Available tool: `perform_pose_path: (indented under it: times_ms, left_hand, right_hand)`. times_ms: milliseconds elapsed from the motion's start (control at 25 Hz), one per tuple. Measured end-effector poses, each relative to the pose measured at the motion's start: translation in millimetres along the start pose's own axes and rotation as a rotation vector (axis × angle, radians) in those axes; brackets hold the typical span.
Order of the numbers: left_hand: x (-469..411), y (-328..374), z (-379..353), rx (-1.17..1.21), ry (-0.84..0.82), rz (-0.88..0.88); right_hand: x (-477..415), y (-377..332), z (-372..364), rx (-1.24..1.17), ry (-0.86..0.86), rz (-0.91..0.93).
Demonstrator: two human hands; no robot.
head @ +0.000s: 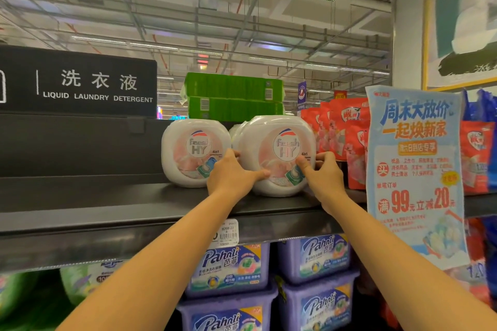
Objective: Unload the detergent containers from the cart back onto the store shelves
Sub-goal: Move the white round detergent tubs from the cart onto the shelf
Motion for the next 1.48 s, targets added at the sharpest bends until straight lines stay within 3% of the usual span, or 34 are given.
perform_pose_path:
  times_ms: [160,320,440,520,680,840,1000,1120,1280,1480]
  left_hand:
    - [2.1,0.7,3.3,-0.051,0.036,0.010]
    - [20.9,13.3,22.8,-0.013,0.255,-0.050]
    - [45.9,38.1,32.2,0.019,0.299,-0.246]
    - [72.3,56.2,30.4,0.169,0.240,-0.430]
    - [152.1,40.6,-2.6,0.608,-0.042,-0.546]
    - [234.3,-22.1,-87.2,0.739,-0.455,-0.258]
    - [325.5,-72.5,-166.2,0.748,-0.750,0.085]
    - [400.4,-91.8,-202.7,0.727,-0.946,0.243]
    - [491.8,-95.0,-228.3,0.688,-1.143,0.335]
    - [578.4,-63.4,-261.6,0.576,-1.342,0.325]
  right_hand:
    - [5.7,-5.2,1.9,0.037,0.042,0.023]
    - [33.3,-30.6,4.3,0.258,0.144,0.229]
    - [85.1,-57.7,-3.8,0.296,0.059,0.555]
    - [124.2,-60.4,4.5,0.197,-0.012,0.590]
    - [203.7,-25.3,47.3,0.078,-0.146,0.343]
    - [312.7,47.4,105.2,0.085,-0.085,-0.019]
    - [437.0,94.9,156.8,0.103,0.075,-0.340]
    - [526.7,102.5,193.2,0.105,0.272,-0.485]
    - [630.2,99.0,230.5,0.096,0.512,-0.647]
    - [715.0,90.0,277.2,0.070,0.635,-0.778]
Point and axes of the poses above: each hand's wrist, its own x-axis away from the middle knuckle, its own z-axis out of the back of the hand, y = z × x, the point moved 7 cm from there along -x, towards the middle knuckle, and after that the axes turned 8 degrees about -y, right-handed, at the moved point
